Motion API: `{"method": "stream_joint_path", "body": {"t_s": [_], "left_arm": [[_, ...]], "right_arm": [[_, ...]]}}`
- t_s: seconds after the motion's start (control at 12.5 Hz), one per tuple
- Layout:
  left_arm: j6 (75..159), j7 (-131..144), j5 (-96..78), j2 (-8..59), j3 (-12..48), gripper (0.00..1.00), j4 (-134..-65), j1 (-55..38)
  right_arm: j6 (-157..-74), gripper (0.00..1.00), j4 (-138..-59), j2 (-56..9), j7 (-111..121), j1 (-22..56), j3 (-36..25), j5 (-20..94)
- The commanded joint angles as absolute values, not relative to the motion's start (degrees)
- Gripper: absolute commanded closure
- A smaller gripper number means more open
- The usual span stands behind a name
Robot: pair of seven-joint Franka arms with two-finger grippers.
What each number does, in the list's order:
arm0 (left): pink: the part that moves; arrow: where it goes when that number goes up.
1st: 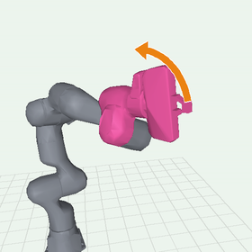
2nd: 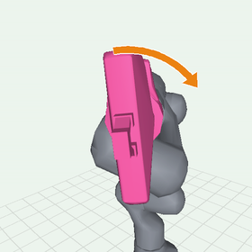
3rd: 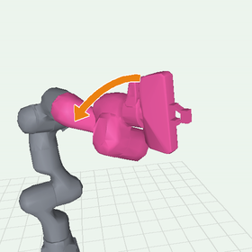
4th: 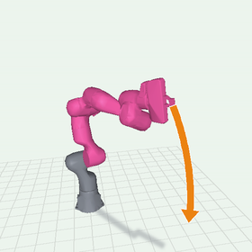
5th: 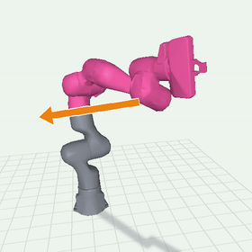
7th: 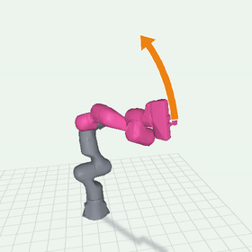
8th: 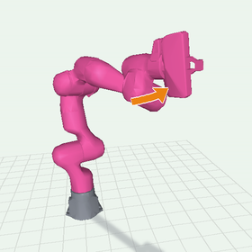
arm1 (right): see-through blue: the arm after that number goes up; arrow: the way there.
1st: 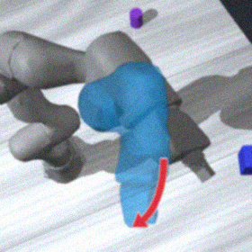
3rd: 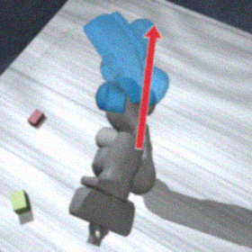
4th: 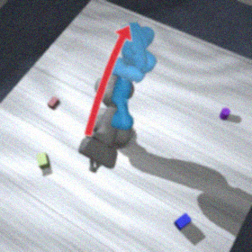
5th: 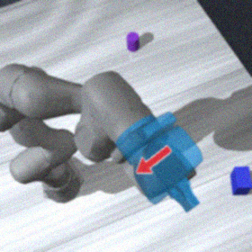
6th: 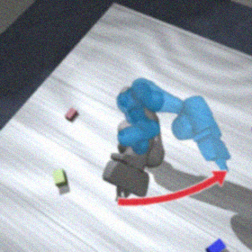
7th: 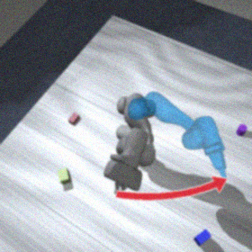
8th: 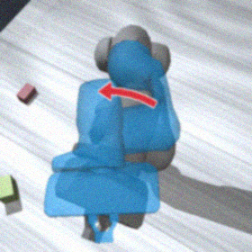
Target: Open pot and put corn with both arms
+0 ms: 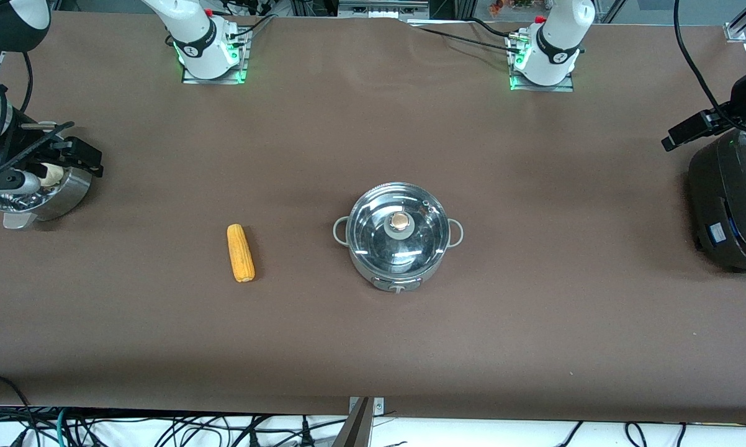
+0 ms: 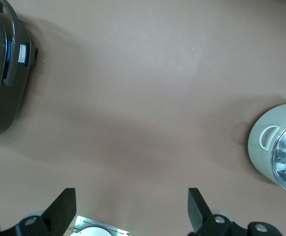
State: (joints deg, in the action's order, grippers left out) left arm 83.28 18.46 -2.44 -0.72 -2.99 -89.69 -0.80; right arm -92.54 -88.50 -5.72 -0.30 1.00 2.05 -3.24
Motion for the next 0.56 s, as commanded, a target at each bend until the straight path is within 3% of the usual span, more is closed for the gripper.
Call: {"method": "stream_joint_path", "body": {"t_s": [0.0,0.48], "left_arm": [[82.1,18.4,-3.3,-0.7,-3.0,0.0,-88.5,-0.5],[81.5,18.4,-3.3,-0.8,-3.0,0.0,-88.5,-0.5]], "right_arm": [[-91.1,0.0,-86.7,-6.5,-0.1,0.9,2.0,-2.5],[-91.1,0.0,-86.6,-6.7,0.1,0.9,2.0,-2.6]]}}
